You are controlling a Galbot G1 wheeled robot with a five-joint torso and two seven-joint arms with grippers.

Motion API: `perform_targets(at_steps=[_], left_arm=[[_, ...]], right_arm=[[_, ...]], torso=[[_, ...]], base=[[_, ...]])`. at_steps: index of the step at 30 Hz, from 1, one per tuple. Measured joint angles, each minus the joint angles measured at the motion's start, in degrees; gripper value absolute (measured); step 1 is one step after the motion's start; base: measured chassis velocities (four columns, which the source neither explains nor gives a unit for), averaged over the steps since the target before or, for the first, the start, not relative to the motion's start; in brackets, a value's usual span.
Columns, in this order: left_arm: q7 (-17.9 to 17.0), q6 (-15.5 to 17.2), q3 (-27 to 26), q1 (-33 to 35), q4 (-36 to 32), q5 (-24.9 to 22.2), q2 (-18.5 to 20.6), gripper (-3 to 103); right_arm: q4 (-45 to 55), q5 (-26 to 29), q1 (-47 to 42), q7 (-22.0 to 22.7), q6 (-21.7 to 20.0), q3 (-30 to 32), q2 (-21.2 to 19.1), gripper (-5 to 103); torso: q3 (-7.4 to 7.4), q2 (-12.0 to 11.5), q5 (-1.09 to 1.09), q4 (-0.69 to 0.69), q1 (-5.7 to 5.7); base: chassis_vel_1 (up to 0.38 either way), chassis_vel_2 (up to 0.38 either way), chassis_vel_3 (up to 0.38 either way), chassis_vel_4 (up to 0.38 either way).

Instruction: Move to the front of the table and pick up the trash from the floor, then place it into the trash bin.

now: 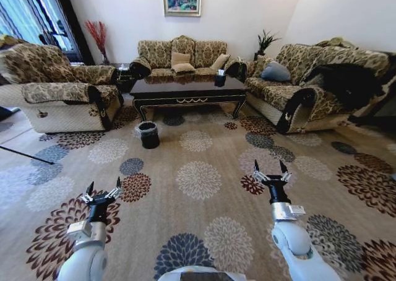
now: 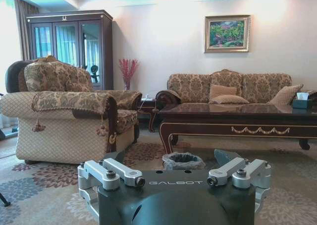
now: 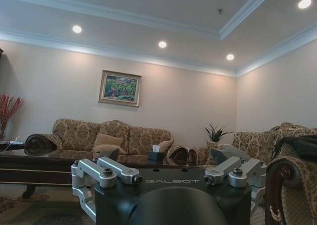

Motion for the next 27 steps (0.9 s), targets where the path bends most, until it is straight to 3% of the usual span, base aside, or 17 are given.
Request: perform_targets(at_steps=[27], left_arm=[[0.0,0.0,0.0,0.0,0.0,0.0,0.0,100]], right_arm=[[0.0,0.0,0.0,0.0,0.0,0.0,0.0,100]], torso=[[3.99,6.6,0.0,0.0,2.64]], base=[[0.0,0.0,0.0,0.0]])
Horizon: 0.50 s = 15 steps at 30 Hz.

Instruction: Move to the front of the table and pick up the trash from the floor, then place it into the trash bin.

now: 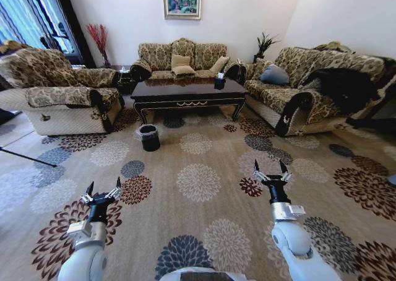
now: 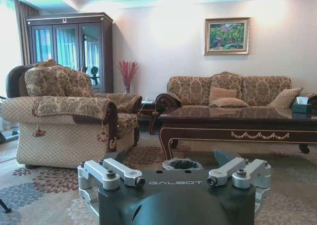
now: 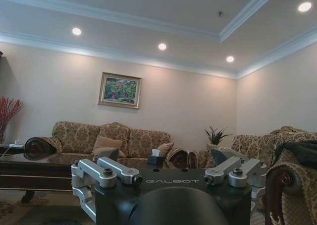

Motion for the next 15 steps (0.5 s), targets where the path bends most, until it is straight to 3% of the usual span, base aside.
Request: perform_targets(at_steps=[15], left_arm=[[0.0,0.0,0.0,0.0,0.0,0.0,0.0,100]], right_arm=[[0.0,0.0,0.0,0.0,0.0,0.0,0.0,100]], torso=[[2.31,3.9,0.0,0.0,1.62]], base=[[0.0,0.0,0.0,0.0]])
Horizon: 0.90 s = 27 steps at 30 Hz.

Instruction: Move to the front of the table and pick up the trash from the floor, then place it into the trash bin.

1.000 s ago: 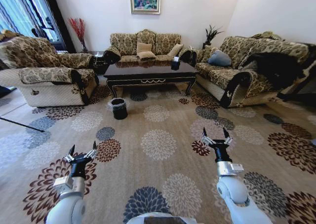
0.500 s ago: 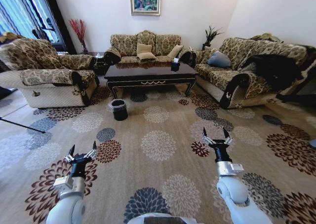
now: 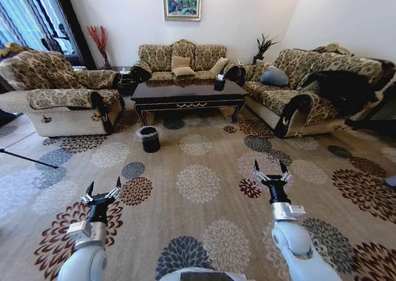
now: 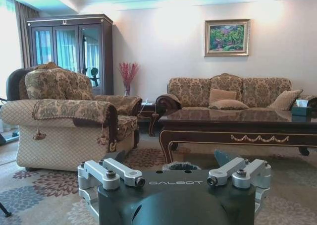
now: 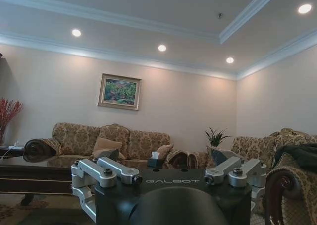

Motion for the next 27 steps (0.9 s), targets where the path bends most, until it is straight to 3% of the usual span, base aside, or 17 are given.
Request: perform_targets(at_steps=[27], left_arm=[[0.0,0.0,0.0,0.0,0.0,0.0,0.0,100]], right_arm=[[0.0,0.0,0.0,0.0,0.0,0.0,0.0,100]], torso=[[3.89,6.7,0.0,0.0,2.83]], base=[[0.0,0.0,0.0,0.0]])
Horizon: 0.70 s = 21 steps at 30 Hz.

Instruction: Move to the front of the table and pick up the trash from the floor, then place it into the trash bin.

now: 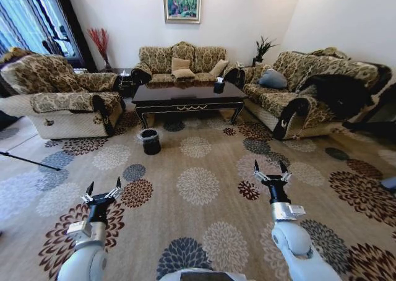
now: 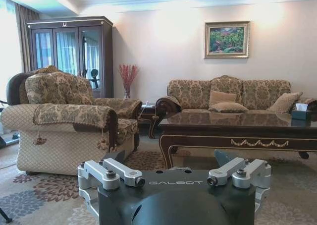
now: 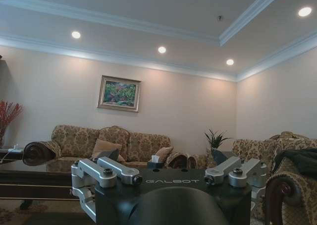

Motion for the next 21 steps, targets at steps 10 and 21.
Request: perform_targets(at_steps=[10,21], left_arm=[[0.0,0.0,0.0,0.0,0.0,0.0,0.0,100],[0.0,0.0,0.0,0.0,0.0,0.0,0.0,100]], right_arm=[[0.0,0.0,0.0,0.0,0.0,0.0,0.0,100],[0.0,0.0,0.0,0.0,0.0,0.0,0.0,100]], torso=[[1.35,2.5,0.0,0.0,1.12],[2.99,5.3,0.0,0.0,2.27]], base=[[0.0,0.0,0.0,0.0],[0.0,0.0,0.0,0.0]])
